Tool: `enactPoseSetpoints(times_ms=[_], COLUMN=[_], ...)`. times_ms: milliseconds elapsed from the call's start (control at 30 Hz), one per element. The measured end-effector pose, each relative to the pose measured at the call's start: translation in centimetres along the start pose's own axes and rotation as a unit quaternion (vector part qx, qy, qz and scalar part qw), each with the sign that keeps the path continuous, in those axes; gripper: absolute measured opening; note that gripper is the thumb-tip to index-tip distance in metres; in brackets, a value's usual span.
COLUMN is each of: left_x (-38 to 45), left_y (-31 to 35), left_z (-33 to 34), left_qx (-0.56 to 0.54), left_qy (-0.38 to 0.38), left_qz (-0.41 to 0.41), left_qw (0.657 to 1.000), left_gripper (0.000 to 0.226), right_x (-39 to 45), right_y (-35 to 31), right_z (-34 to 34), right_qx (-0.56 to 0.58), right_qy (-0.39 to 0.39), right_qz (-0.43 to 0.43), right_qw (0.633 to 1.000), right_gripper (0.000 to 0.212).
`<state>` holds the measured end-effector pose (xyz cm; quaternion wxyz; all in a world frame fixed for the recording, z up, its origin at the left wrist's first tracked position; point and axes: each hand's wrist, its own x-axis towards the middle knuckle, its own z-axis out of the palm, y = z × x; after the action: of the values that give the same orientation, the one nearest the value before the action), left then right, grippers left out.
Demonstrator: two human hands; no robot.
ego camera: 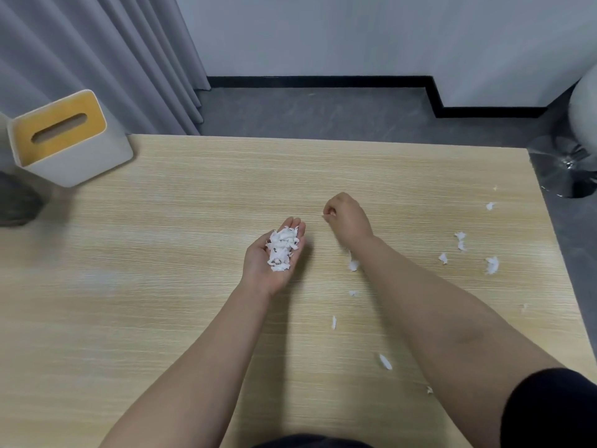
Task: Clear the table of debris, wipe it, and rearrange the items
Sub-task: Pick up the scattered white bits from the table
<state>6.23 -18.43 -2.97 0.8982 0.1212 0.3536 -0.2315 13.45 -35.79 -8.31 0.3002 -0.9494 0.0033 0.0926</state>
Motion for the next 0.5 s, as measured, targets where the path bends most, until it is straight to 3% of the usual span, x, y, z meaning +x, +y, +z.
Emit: enactPoseSetpoints(times_ms=[233,367,500], left_x=[-0.5,-1.1,-1.5], left_y=[0.6,0.7,0.1], left_z=[-0.4,-0.4,-0.2], left_qx=[-0.001,0.0,-0.013], left_qy=[0.001,0.009,0.017], left_qz=[-0.006,-0.009,-0.004], left_qw=[1.0,1.0,1.0], left_gripper=[0.039,0.035,0.033], right_x=[-0.2,-1.4,-4.4], right_y=[-0.6,-2.1,-5.9], right_z=[0.3,-1.0,-3.5], right_qx=[-0.063,0.015,0.132], right_qy=[-0.019,0.024,0.059], right_qz=[0.013,0.014,-0.049], right_qw=[0.998,1.0,0.988], right_gripper=[0.014,0.015,0.009])
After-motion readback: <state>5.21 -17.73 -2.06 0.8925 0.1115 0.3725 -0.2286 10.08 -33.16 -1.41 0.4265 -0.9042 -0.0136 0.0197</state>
